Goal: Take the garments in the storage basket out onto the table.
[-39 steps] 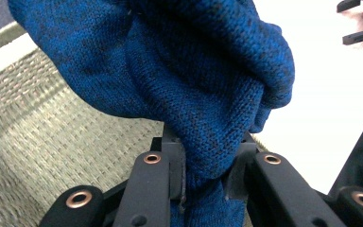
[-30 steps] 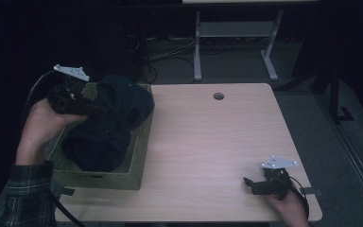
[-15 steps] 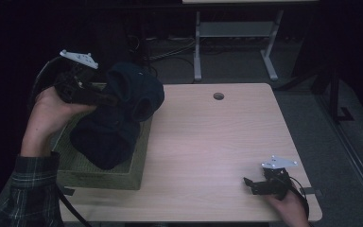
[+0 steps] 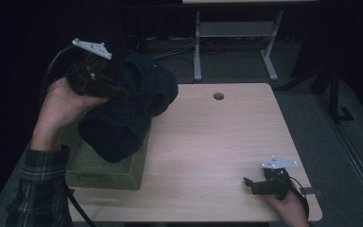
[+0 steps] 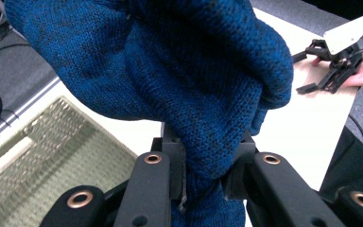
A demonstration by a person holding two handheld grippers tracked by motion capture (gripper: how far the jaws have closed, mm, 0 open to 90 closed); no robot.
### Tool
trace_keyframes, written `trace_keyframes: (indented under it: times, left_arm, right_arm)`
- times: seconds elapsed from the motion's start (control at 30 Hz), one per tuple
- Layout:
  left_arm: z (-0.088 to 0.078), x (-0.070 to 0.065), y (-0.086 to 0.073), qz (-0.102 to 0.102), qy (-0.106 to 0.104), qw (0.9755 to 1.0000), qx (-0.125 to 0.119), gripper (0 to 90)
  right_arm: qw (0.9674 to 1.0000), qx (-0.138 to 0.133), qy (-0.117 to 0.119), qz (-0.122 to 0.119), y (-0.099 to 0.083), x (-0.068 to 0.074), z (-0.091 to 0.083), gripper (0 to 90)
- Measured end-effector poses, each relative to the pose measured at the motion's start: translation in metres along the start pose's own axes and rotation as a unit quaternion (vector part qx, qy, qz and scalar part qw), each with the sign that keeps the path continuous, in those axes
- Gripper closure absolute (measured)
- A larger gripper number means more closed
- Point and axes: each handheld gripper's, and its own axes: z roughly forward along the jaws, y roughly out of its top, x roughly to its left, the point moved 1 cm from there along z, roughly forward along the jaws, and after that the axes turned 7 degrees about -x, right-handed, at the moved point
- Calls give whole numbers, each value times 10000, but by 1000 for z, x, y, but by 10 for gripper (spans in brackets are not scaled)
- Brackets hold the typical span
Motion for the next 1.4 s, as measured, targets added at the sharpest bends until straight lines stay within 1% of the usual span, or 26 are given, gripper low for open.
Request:
trace_keyframes:
  times: [0.03,0.13,0.2,0.37,0.4,0.47,0.5,0.53,0.7,0.73,0.77,0.8,0.83,0.87,0.9,0.93,0.97,1.0,1.1,1.13,1.23,1.33,1.37,1.4]
  left_arm:
    - [2,-3,5,55,-29,10000,-2,753]
    - [5,-6,10,92,-39,9999,-12,754]
    - [9,-10,16,157,-90,9998,-17,754]
    - [15,-15,23,199,-133,9997,-37,754]
    - [16,-17,27,234,-152,9996,-43,755]
    - [17,-18,29,240,-164,9996,-70,755]
    - [18,-21,33,280,-191,9994,-104,755]
    - [19,-22,35,276,-195,9994,-126,755]
    - [27,-26,41,337,-266,9990,-126,755]
    - [32,-29,43,351,-311,9988,-112,755]
    - [32,-29,43,351,-311,9988,-112,755]
    - [38,-32,46,384,-361,9986,-89,755]
    - [38,-32,46,384,-361,9986,-89,755]
    - [44,-35,48,414,-412,9983,-66,755]
    - [44,-35,48,414,-412,9983,-66,755]
    - [51,-39,50,428,-467,9980,-57,755]
    - [51,-39,50,428,-467,9980,-57,755]
    - [58,-42,51,489,-522,9974,32,755]
    - [67,-48,53,543,-562,9969,107,755]
    - [67,-48,53,543,-562,9969,107,755]
    - [76,-55,55,587,-601,9963,178,755]
    - [86,-61,56,622,-639,9958,213,755]
    - [89,-63,56,626,-683,9955,207,755]
    - [93,-65,56,597,-706,9955,193,755]
  right_arm:
    - [10000,7,0,-7,0,0,0,80]
    - [10000,4,-5,-9,0,0,0,81]
    - [10000,3,-5,-9,0,0,0,80]
    - [10000,3,-5,-10,0,0,0,81]
    - [10000,3,-6,-9,0,0,0,81]
    - [10000,5,-6,-5,0,0,0,80]
    - [10000,7,-6,-8,0,0,0,81]
    - [10000,3,-6,-10,0,0,0,80]
    - [10000,4,-5,-8,0,0,0,80]
    - [10000,3,-5,-12,0,0,0,81]
    - [10000,3,-5,-12,0,0,0,81]
    - [10000,5,-7,-7,0,0,0,81]
    - [10000,5,-7,-7,0,0,0,81]
    - [10000,5,-6,-8,0,0,0,81]
    - [10000,5,-6,-8,0,0,0,81]
    - [10000,11,-3,1,0,0,0,80]
    - [10000,11,-3,1,0,0,0,80]
    - [10000,10,-3,-1,0,0,0,81]
    - [10000,8,-3,-1,0,0,0,81]
    - [10000,12,-3,1,0,0,0,81]
    - [10000,12,-3,2,0,0,0,81]
    - [10000,9,-4,1,0,0,0,81]
    - [10000,15,-5,4,0,0,0,81]
    - [10000,15,-7,3,0,0,0,81]
